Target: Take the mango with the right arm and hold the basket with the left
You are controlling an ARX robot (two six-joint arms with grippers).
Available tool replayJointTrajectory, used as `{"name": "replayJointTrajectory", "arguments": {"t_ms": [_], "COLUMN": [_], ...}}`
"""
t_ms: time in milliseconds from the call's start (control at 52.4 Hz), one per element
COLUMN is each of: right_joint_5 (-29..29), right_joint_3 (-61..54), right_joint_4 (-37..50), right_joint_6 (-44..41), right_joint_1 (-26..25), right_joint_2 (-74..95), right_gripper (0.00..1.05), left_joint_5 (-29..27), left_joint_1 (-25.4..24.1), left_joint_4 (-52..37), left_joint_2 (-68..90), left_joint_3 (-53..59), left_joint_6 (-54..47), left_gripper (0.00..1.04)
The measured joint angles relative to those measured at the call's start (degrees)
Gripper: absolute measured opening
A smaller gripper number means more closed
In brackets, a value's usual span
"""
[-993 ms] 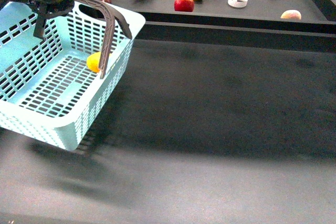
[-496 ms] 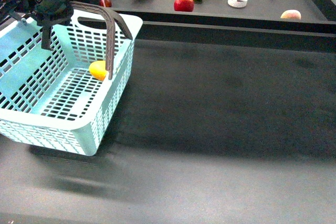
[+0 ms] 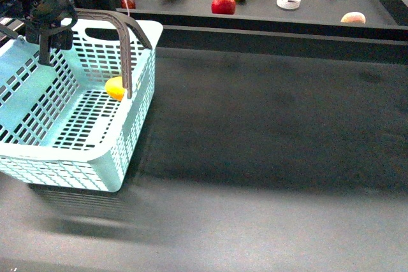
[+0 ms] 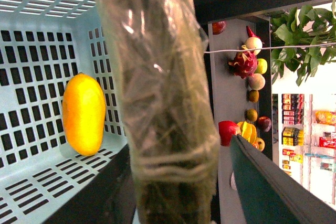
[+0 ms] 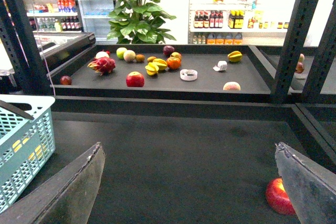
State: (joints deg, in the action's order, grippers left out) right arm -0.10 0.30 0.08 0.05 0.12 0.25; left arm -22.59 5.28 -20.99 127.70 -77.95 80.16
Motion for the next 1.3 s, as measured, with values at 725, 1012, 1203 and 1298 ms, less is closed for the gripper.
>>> {"name": "replayJointTrajectory", "arguments": {"t_ms": [725,1012,1203,1298], "right_joint_5": [0.02,0.0,0.02,0.02], "right_joint_3": [0.0,0.0,0.0,0.0], "right_joint_4": [0.02,0.02,0.02,0.02], "right_joint_6": [0.0,0.0,0.0,0.0], "right_joint_1": [0.0,0.0,0.0,0.0], "right_joint_2": [0.0,0.0,0.0,0.0], "right_gripper": [0.97,0.97,0.97,0.97], "left_joint_5": [1.84,1.75,1.77,2.23], "left_joint_1": [-2.01,-2.84,-2.58,-3.23], "left_joint_4": [-14.88,-16.41,-16.72,-16.92], "left_joint_2": [-27.74,-42.05,-53.9,-57.35], "left_joint_3": [29.62,43.76,52.81,54.88], "left_joint_6": [-17.05,-25.88,-33.42,-35.19], "left_gripper": [0.99,0.99,0.99,0.99]}}
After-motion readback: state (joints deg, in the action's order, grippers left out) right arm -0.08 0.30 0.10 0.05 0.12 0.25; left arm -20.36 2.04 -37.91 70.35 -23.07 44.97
